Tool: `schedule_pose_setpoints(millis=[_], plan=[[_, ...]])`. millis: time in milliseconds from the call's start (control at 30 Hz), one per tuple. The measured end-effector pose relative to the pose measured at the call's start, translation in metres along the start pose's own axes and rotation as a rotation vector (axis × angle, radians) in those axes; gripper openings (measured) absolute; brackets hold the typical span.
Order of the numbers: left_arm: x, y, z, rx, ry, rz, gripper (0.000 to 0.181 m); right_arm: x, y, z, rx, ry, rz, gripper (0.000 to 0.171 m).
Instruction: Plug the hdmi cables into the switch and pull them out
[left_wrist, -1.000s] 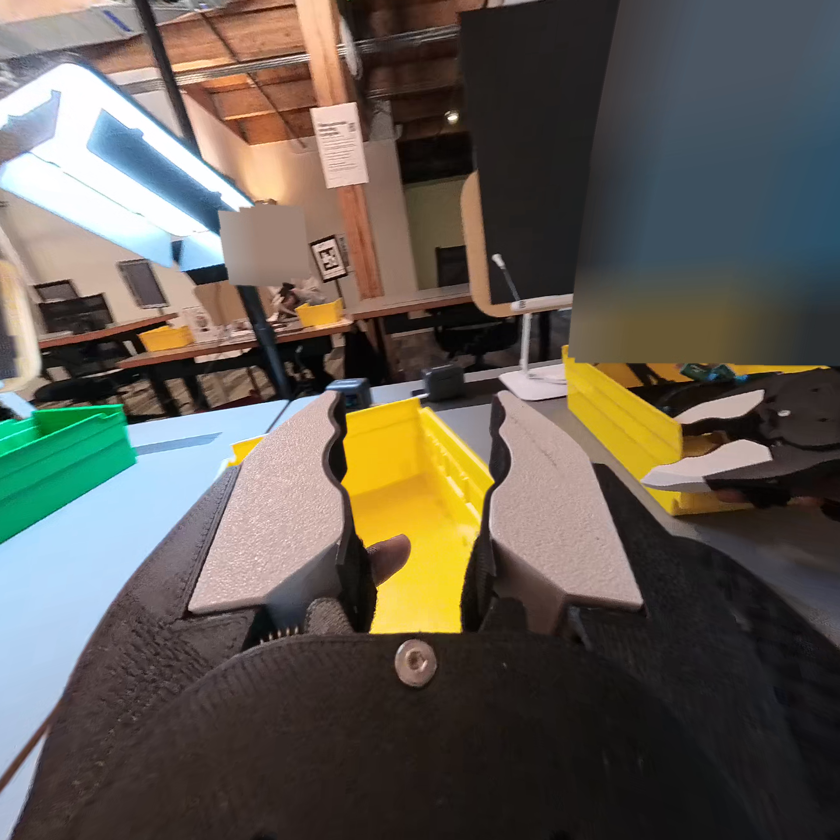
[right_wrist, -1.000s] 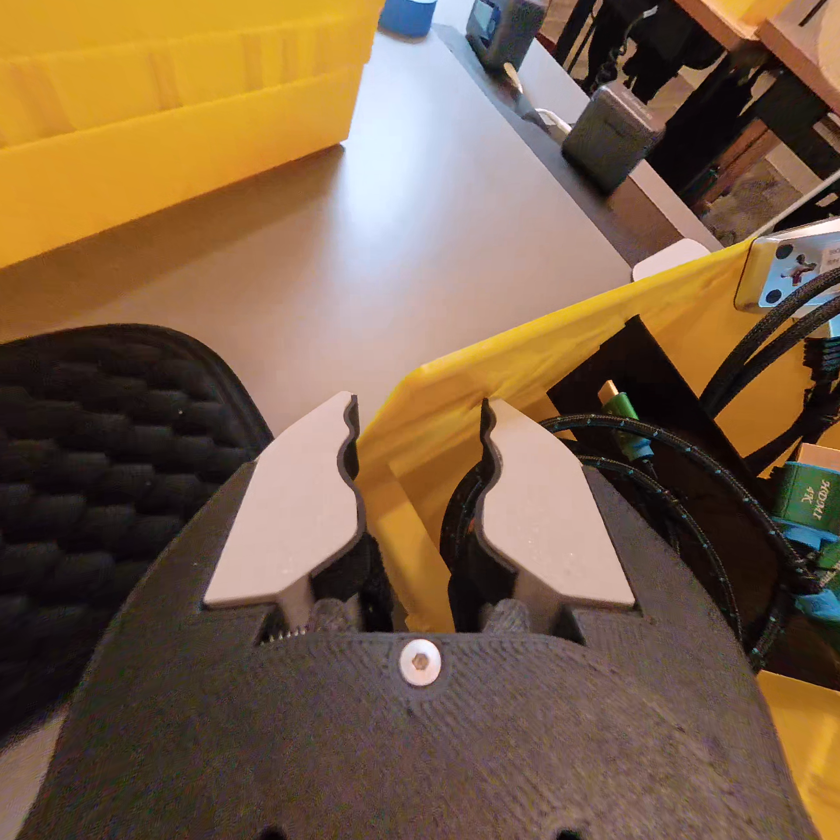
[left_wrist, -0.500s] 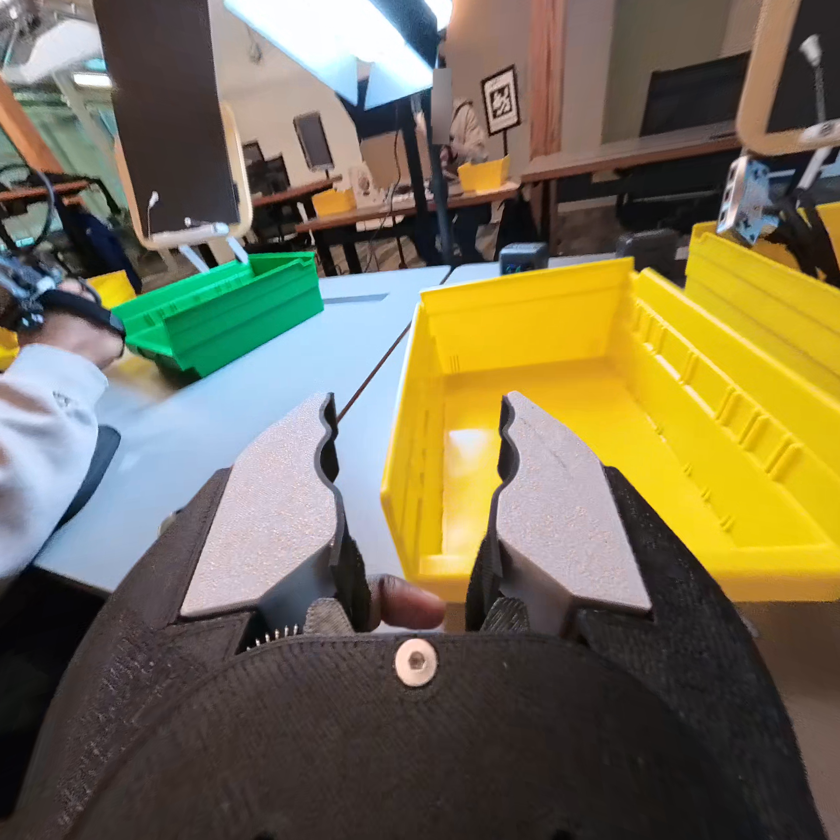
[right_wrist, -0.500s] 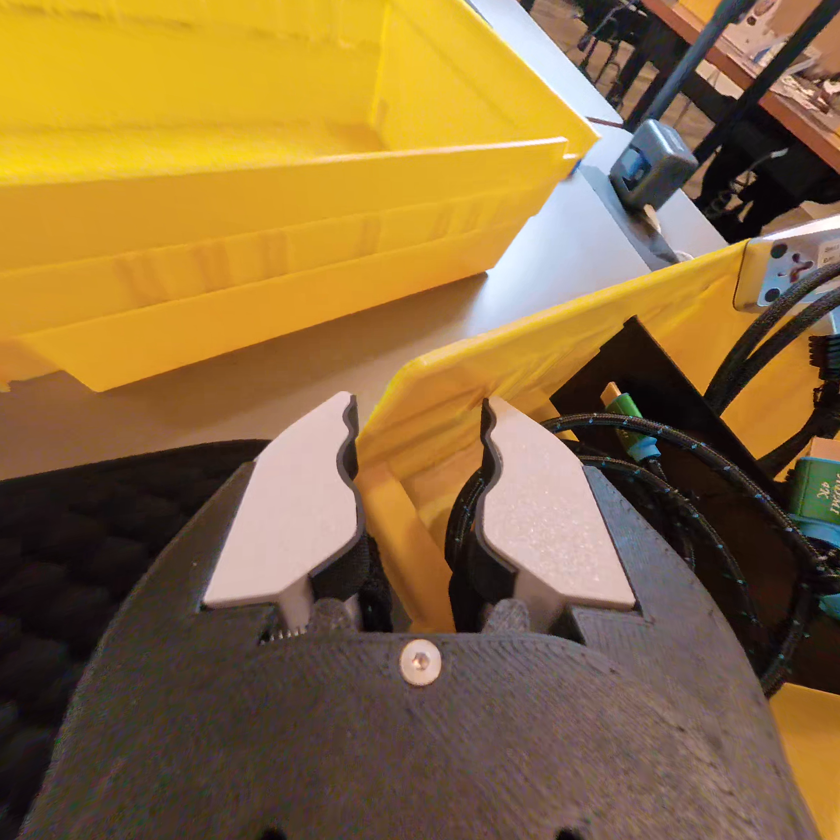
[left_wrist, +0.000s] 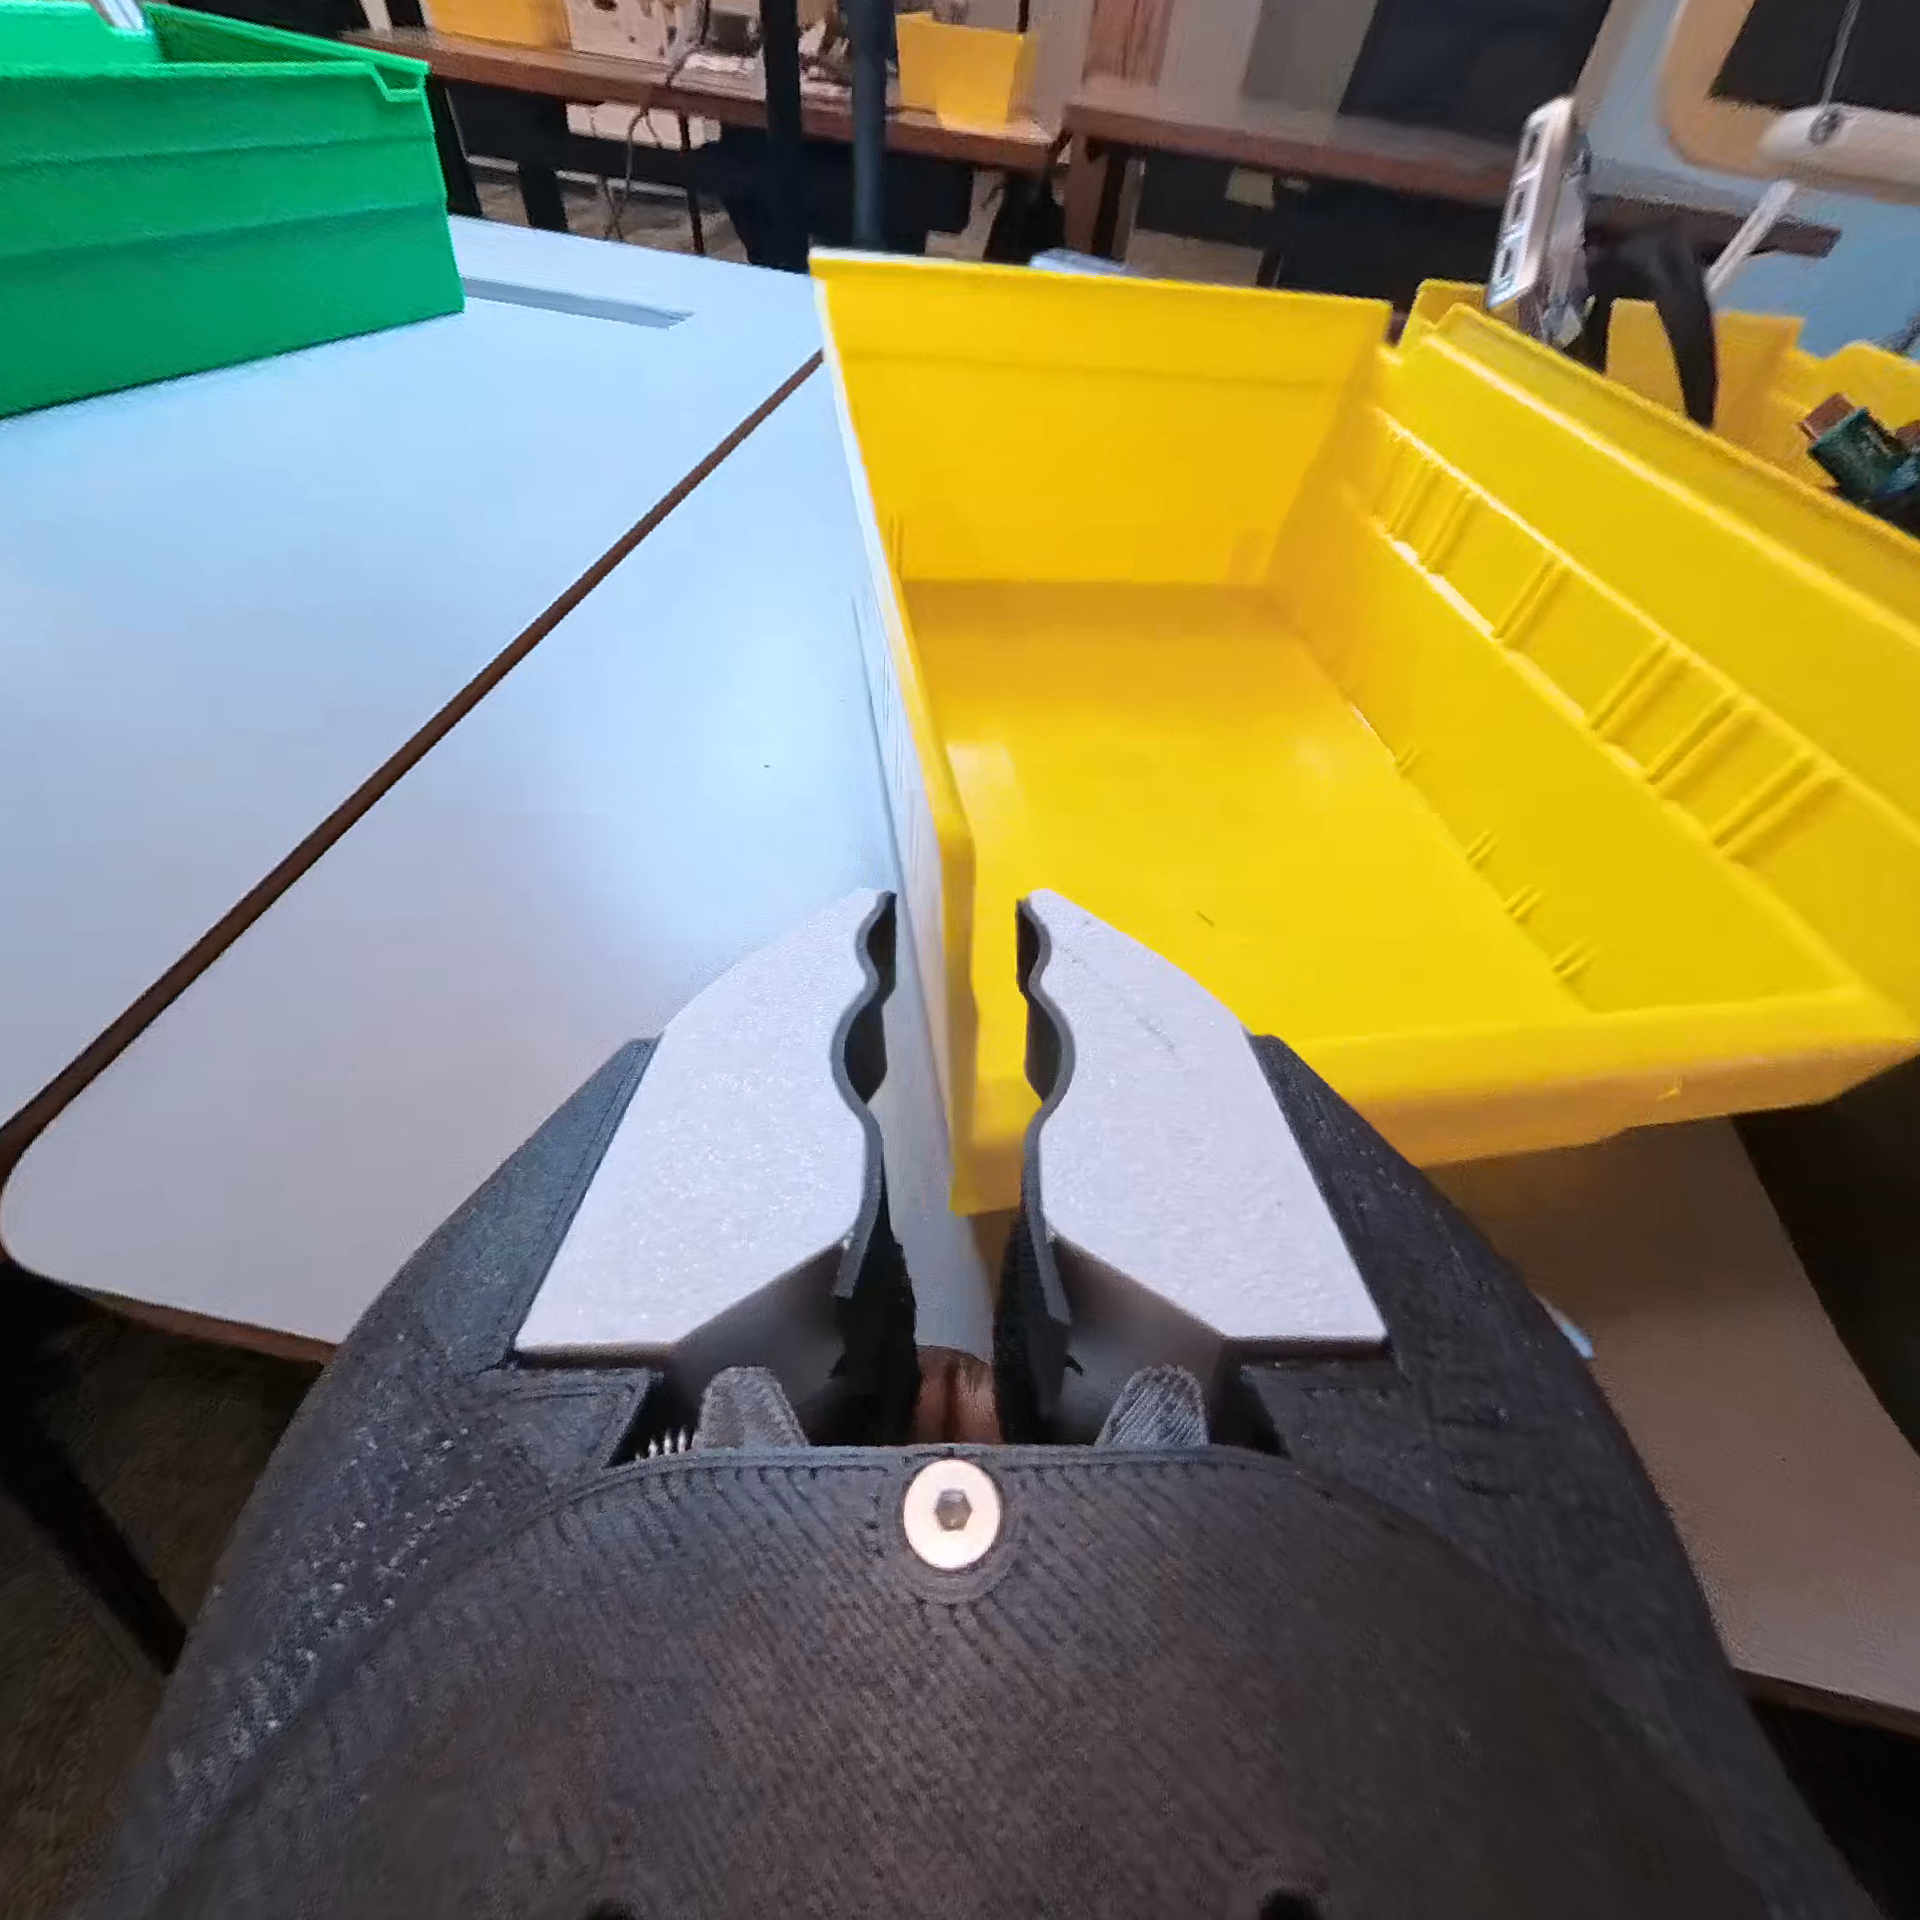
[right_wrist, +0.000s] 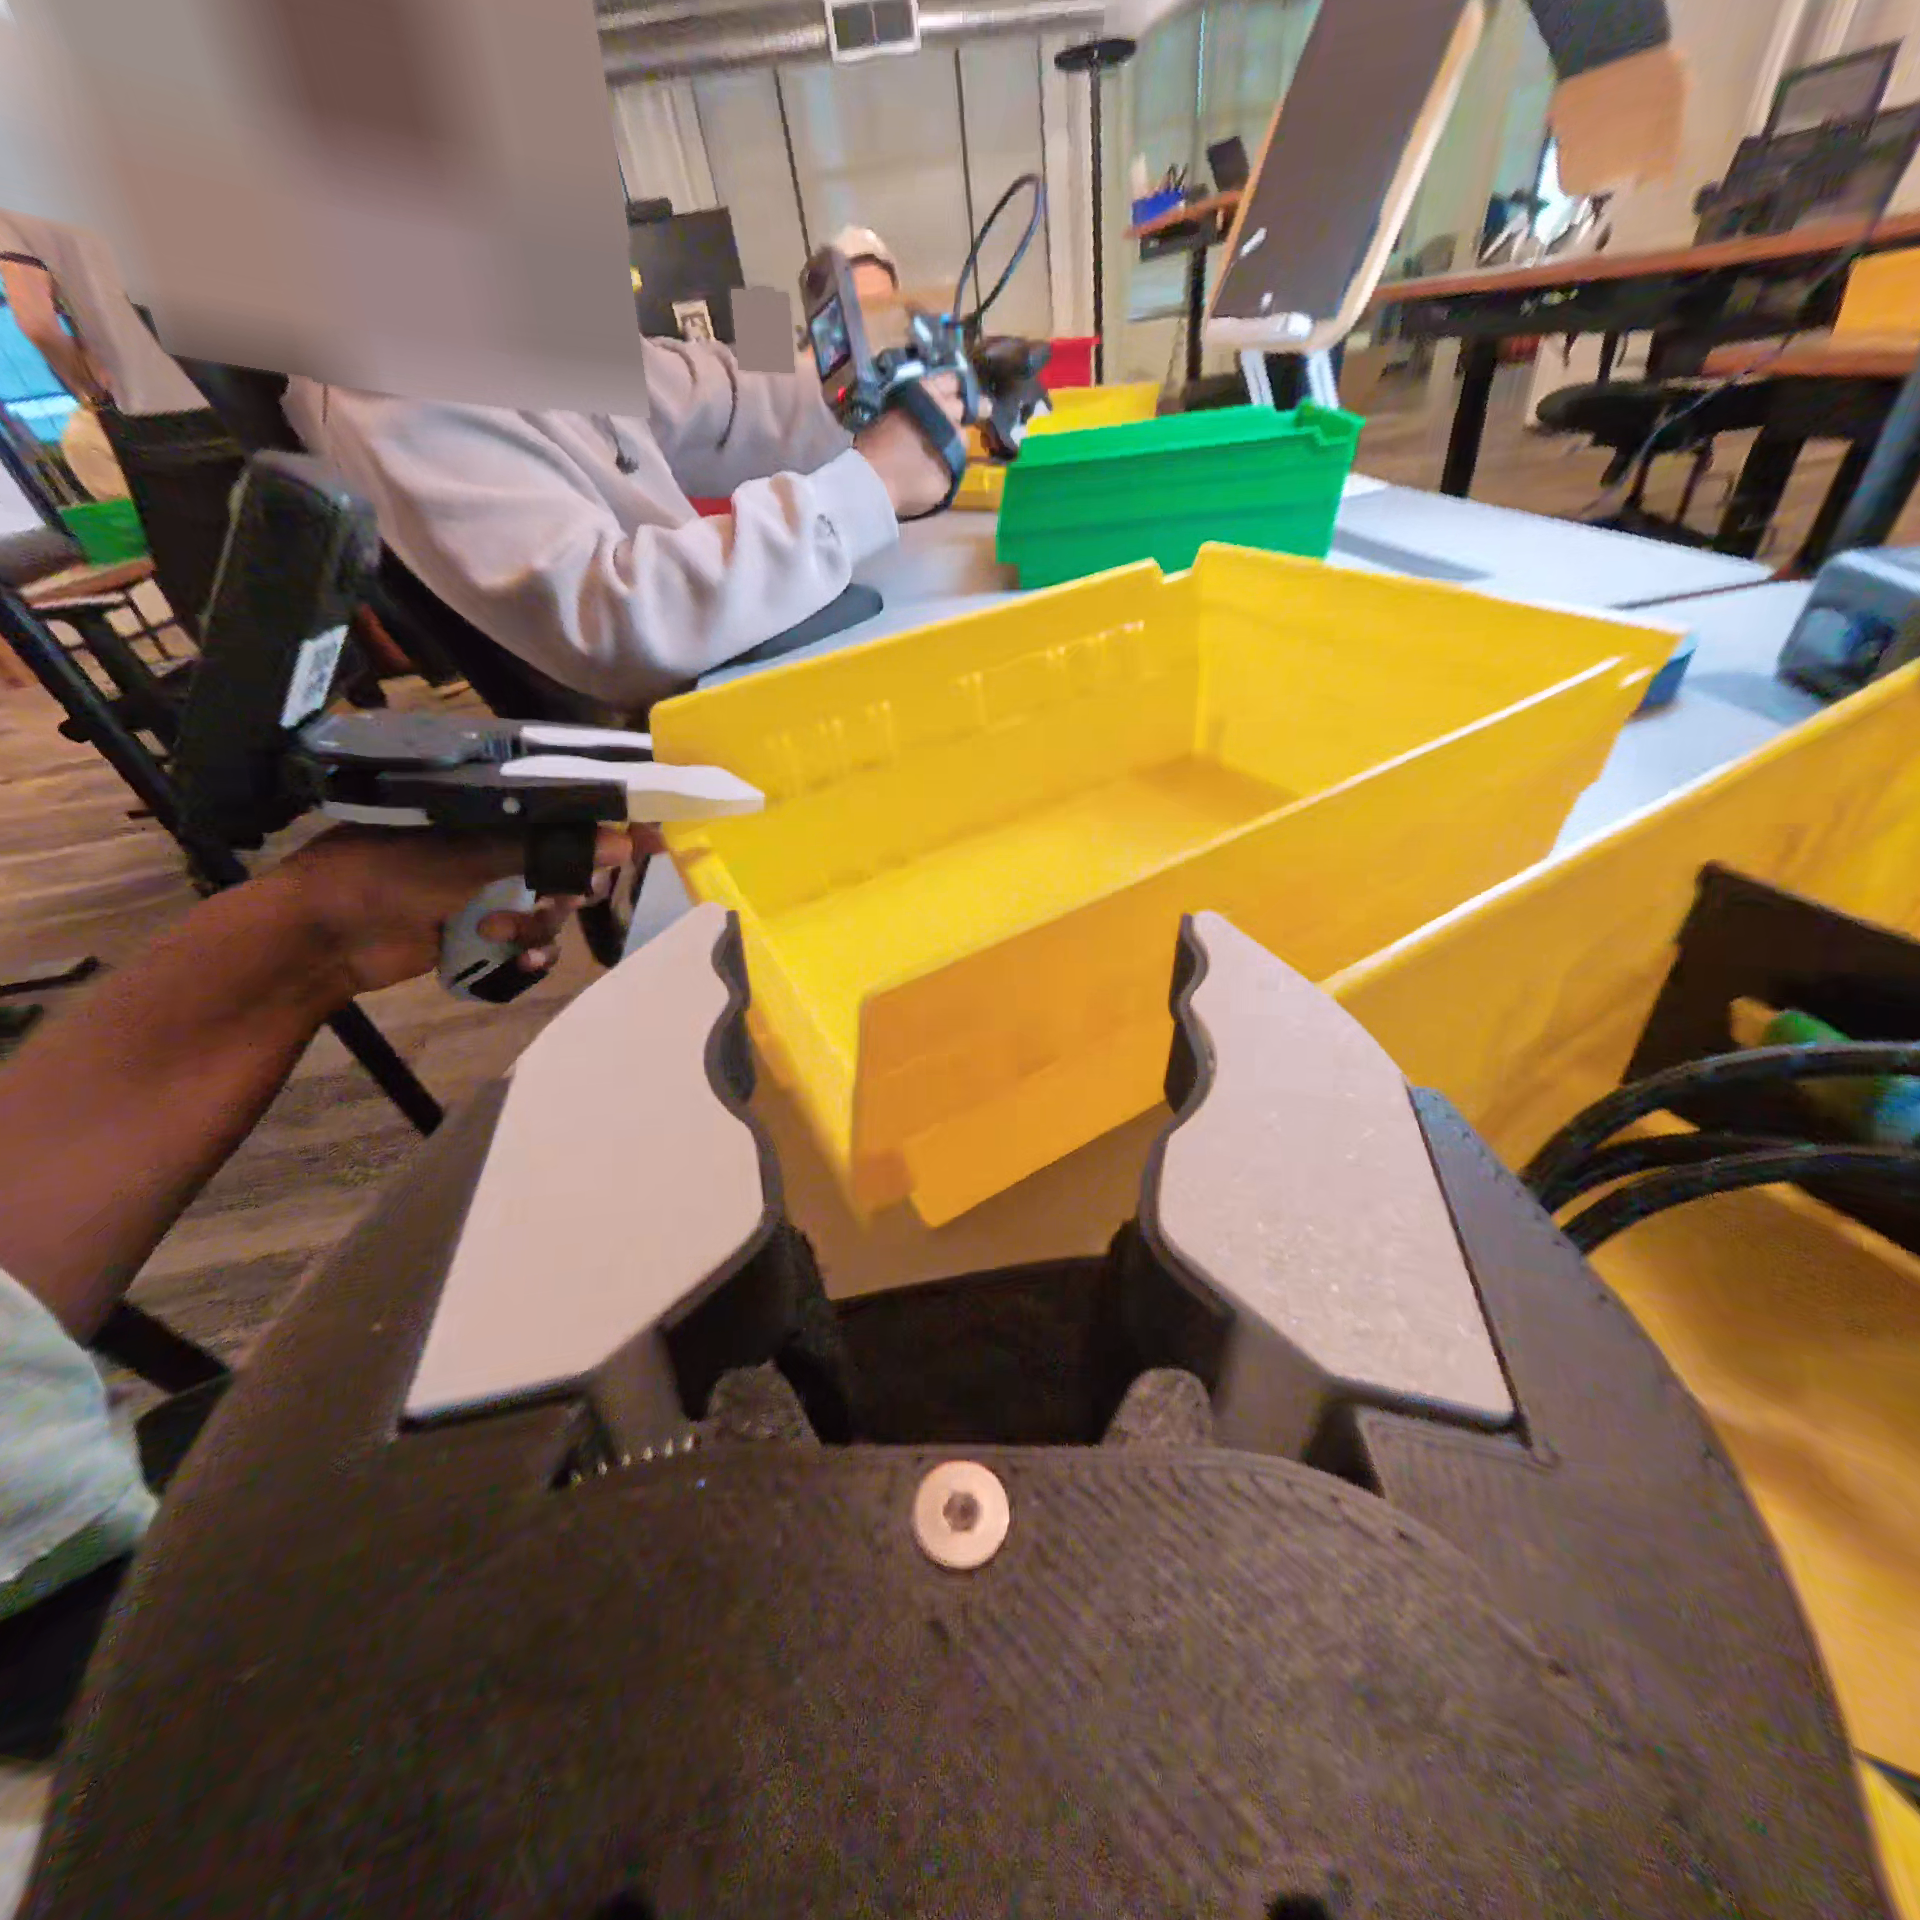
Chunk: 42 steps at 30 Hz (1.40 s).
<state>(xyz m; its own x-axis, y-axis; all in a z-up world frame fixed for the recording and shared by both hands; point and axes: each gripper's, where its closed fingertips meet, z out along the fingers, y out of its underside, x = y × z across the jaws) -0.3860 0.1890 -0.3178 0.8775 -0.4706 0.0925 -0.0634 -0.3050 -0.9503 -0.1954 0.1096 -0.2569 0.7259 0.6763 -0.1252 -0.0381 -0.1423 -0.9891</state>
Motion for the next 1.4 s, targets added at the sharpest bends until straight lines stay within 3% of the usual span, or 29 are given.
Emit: schedule_pose_setpoints(millis=[133, 200, 233, 333, 467, 700, 900, 1100, 1267, 1400], plan=[[-0.005, -0.008, 0.002, 0.091, -0.048, 0.009, 0.053, -0.007, 0.030, 0.012, -0.112, 0.058, 0.028, 0.067], [-0.002, -0.004, 0.010, 0.097, -0.051, 0.026, 0.057, -0.005, 0.032, 0.017, -0.161, 0.098, -0.023, 0.056], [0.000, -0.002, 0.015, 0.097, -0.060, 0.042, 0.054, -0.004, 0.035, 0.020, -0.193, 0.109, -0.054, 0.052], [-0.005, -0.006, 0.015, 0.102, -0.185, 0.108, 0.004, 0.001, 0.049, 0.028, -0.312, 0.151, -0.161, 0.035], [0.012, -0.030, -0.001, 0.202, -0.241, 0.201, 0.003, 0.023, 0.040, 0.021, -0.321, 0.294, -0.376, 0.019], [0.061, -0.104, -0.045, 0.584, -0.238, 0.199, 0.005, 0.025, -0.034, -0.016, -0.059, 0.375, -0.526, 0.015], [0.150, -0.159, -0.051, 0.768, -0.049, 0.227, 0.009, 0.042, -0.087, -0.098, 0.088, 0.542, -0.611, 0.013], [0.287, -0.183, -0.020, 0.756, 0.301, 0.258, 0.013, 0.083, -0.091, -0.224, 0.085, 0.803, -0.542, 0.013], [0.402, -0.163, 0.005, 0.679, 0.520, 0.285, 0.014, 0.111, -0.062, -0.334, 0.039, 1.037, -0.419, 0.012], [0.463, -0.126, 0.027, 0.564, 0.634, 0.280, 0.015, 0.125, -0.033, -0.397, -0.037, 1.182, -0.366, 0.010]])
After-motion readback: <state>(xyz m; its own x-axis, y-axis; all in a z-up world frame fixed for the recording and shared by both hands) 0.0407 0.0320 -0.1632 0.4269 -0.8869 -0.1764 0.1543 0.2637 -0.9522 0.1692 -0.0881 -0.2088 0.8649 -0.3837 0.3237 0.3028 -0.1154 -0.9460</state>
